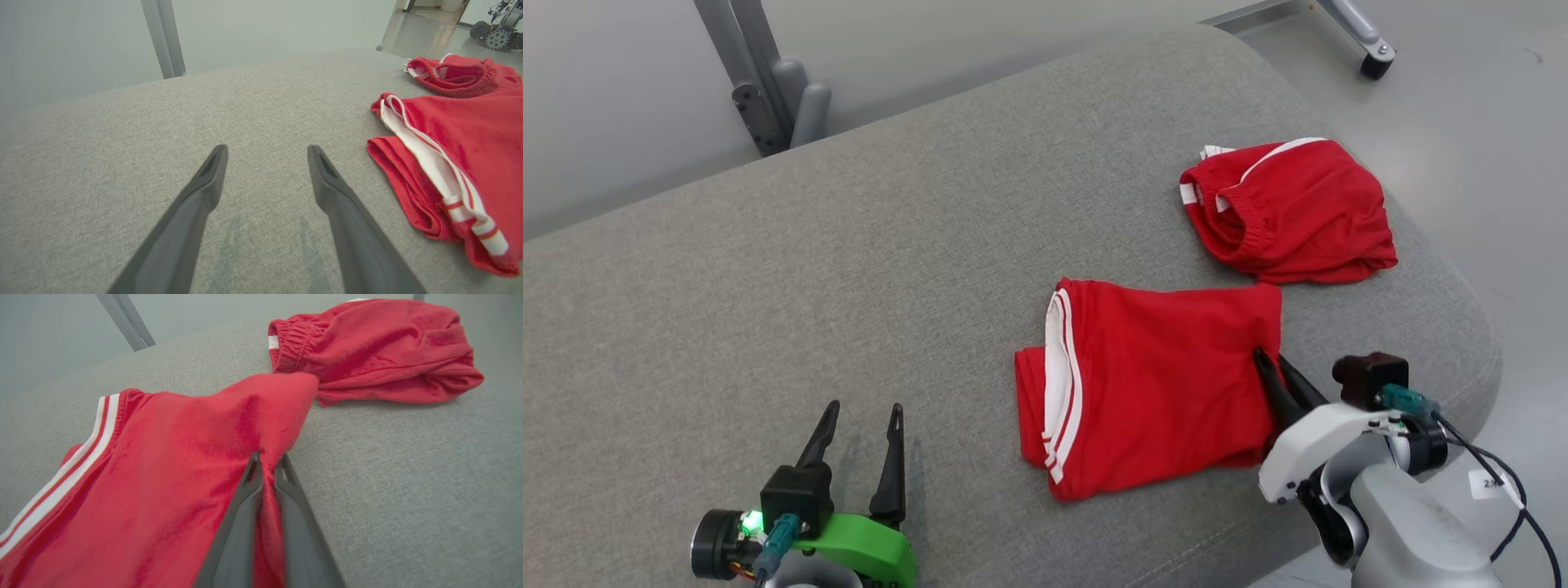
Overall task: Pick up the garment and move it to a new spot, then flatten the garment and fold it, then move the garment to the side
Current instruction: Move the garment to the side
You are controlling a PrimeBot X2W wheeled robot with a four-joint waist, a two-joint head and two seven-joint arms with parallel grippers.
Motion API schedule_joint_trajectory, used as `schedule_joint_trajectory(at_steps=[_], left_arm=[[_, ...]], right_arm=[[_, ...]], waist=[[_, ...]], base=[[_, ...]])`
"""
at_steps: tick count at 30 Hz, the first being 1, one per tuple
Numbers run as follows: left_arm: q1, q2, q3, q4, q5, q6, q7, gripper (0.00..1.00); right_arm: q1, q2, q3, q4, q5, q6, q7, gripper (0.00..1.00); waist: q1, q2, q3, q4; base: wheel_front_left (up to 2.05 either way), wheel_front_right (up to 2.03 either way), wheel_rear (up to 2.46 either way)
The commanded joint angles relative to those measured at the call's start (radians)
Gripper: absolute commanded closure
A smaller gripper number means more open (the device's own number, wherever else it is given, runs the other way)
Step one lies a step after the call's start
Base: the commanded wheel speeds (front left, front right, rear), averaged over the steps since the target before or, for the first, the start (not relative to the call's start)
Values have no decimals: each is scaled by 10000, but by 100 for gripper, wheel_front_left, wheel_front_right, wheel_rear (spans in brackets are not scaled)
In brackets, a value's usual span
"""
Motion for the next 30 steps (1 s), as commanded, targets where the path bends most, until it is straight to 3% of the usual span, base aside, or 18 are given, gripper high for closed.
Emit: schedule_joint_trajectory(at_steps=[1,9,23,24,25,30], left_arm=[[-183,50,24,20,109,-48,5,0],[-357,49,-36,133,255,-93,5,0],[-508,47,-104,77,296,-1,5,0],[-534,47,-114,102,323,-4,5,0],[-564,47,-124,123,338,-5,5,0],[-644,49,-128,103,310,83,5,0]], right_arm=[[-323,-35,134,-100,-119,-15,-38,100],[-2309,-803,457,178,-433,-15,-34,100],[-4547,-3753,-323,2594,-1180,-16,232,100],[-4655,-3852,-459,2847,-1326,-16,204,17],[-4725,-3924,-555,3129,-1471,-16,199,0],[-5067,-4117,-1539,3986,-2197,-16,5,0]], waist=[[0,-1,243,186],[0,-1,617,1085],[0,-1,1187,2408],[0,-1,1225,2470],[0,-1,1253,2528],[0,-1,1280,2755]], base=[[0,0,0],[0,0,0],[0,0,0],[0,0,0],[0,0,0],[0,0,0]])
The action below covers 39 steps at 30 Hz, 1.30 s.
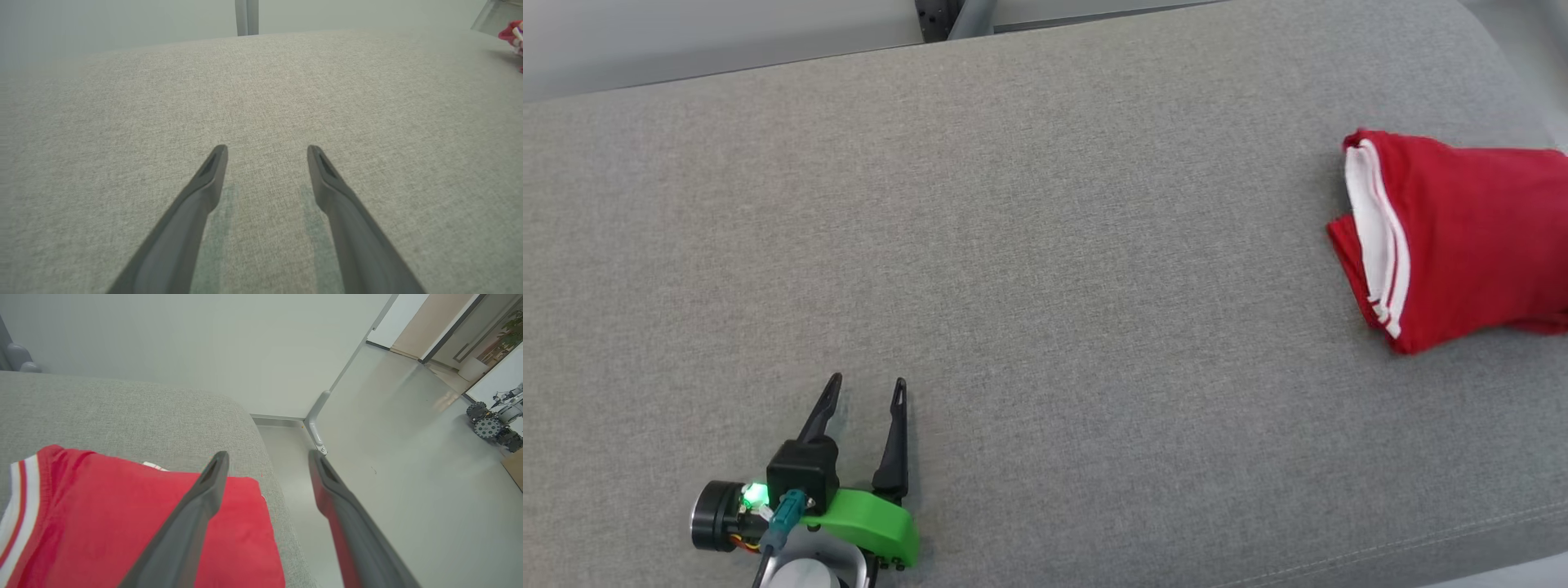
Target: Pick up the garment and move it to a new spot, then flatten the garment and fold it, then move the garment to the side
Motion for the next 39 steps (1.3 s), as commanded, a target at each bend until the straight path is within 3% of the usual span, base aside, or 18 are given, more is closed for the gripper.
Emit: schedule_joint_trajectory(at_steps=[1,8,13,19,29,39], left_arm=[[-119,41,11,-6,36,33,5,0],[200,41,305,-137,-107,192,5,0],[378,40,454,-194,-188,226,5,0],[535,41,535,-213,-269,197,5,0],[913,40,649,-152,-359,235,5,0],[1236,41,998,-75,-367,189,5,0]], right_arm=[[-54,127,-70,-48,-129,-16,-72,0],[1163,1554,-972,-2499,-728,-16,-76,0],[2581,2607,-837,-3975,-569,-17,-79,0],[4262,3531,-543,-4870,-202,-16,-80,0],[6240,4496,-684,-5806,-316,-16,-81,0],[6897,4858,-977,-6209,-608,-16,-81,0]], waist=[[0,-1,26,113],[0,-1,-394,157],[0,-1,-762,301],[0,-1,-1120,655],[0,-1,-1639,1174],[0,-1,-2159,1279]], base=[[0,0,0],[0,0,0],[0,0,0],[0,0,0],[0,0,0],[0,0,0]])
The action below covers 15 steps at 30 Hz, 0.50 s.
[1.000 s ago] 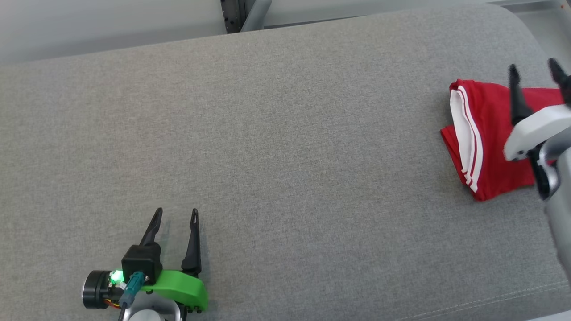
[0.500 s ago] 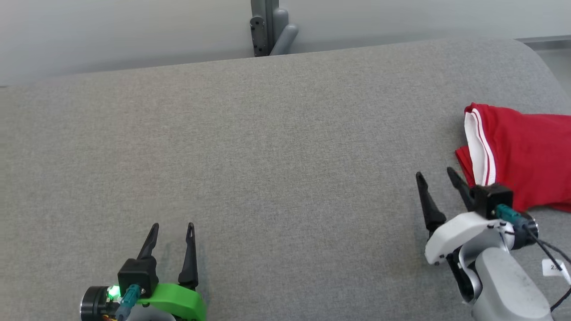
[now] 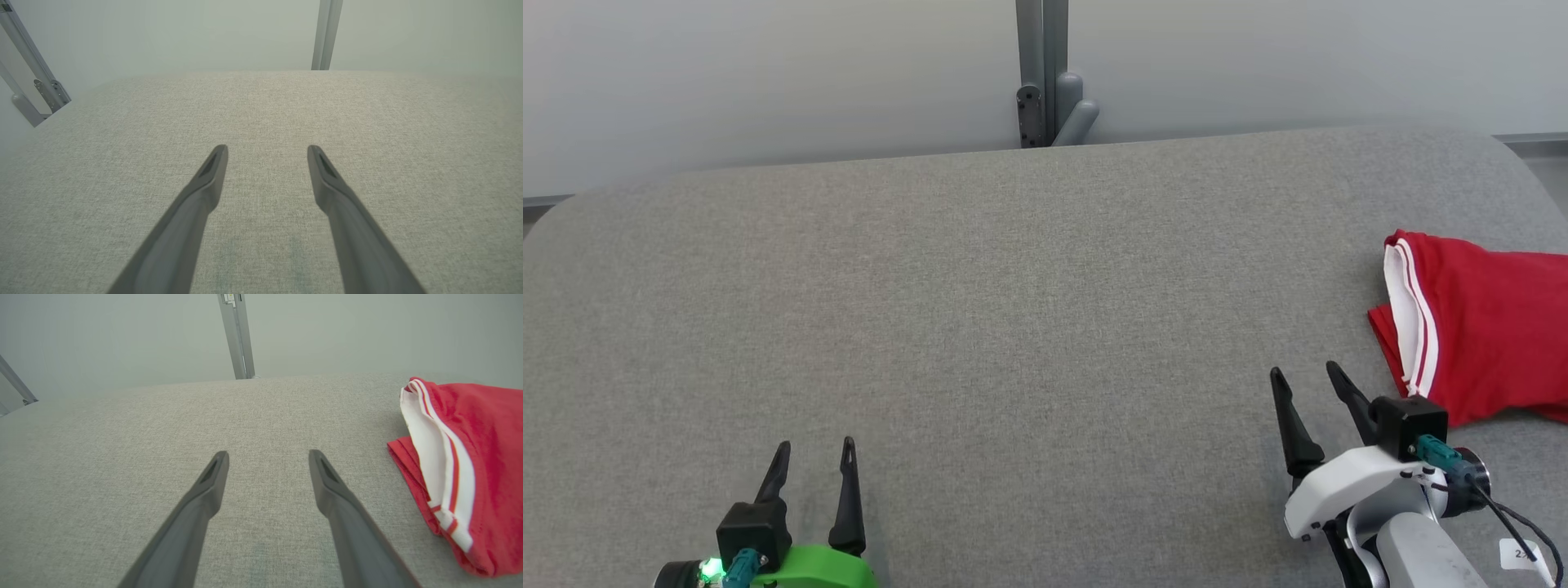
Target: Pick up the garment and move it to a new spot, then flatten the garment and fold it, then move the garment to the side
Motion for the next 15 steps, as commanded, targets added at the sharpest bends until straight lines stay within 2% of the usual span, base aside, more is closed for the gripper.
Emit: schedule_joint_trajectory(at_steps=[1,15], left_arm=[[135,41,67,0,-12,-15,5,0],[100,41,300,103,-328,-227,5,0]], right_arm=[[172,38,-85,-136,-42,-16,-26,0],[596,299,-257,-671,-829,-16,-26,0]], waist=[[0,0,-154,30],[0,0,-45,-156]], base=[[0,0,0],[0,0,0]])
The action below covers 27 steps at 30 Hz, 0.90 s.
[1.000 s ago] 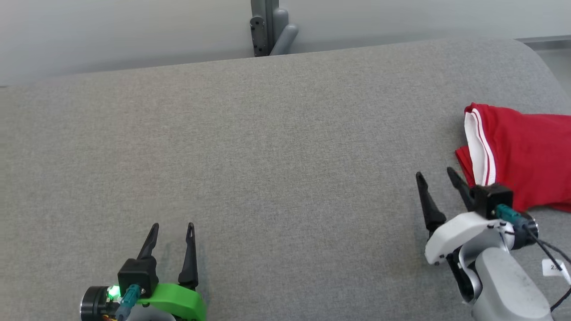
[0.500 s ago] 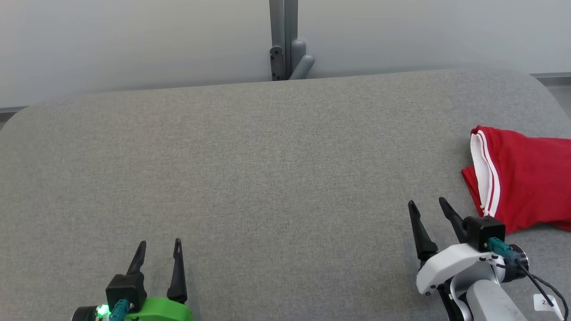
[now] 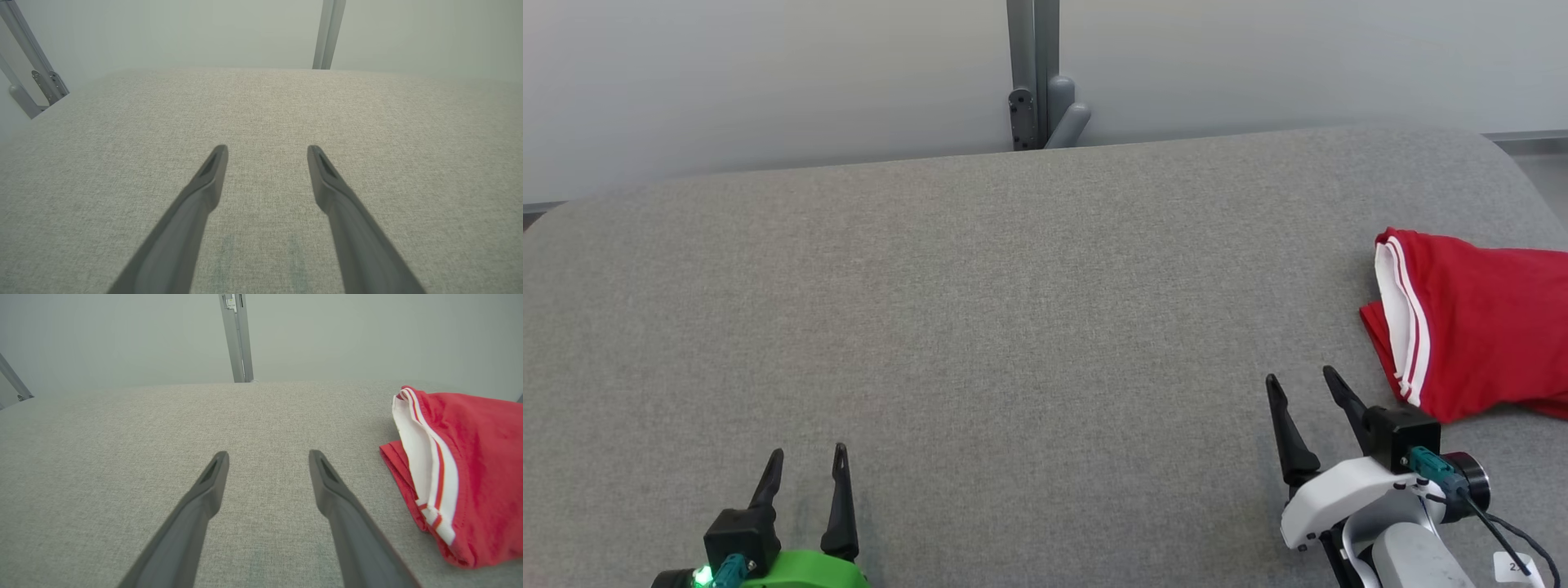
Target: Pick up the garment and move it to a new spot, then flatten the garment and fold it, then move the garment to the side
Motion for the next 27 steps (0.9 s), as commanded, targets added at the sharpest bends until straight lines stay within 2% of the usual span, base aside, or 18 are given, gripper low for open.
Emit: schedule_joint_trajectory(at_steps=[1,27], left_arm=[[-57,41,-21,47,-80,-41,5,0],[-92,42,-182,140,-415,81,6,0]], right_arm=[[101,-12,10,-107,-89,-16,-26,0],[253,28,118,-342,62,-16,-26,0]], waist=[[0,-1,83,-38],[0,-1,201,-119]], base=[[0,0,0],[0,0,0]])
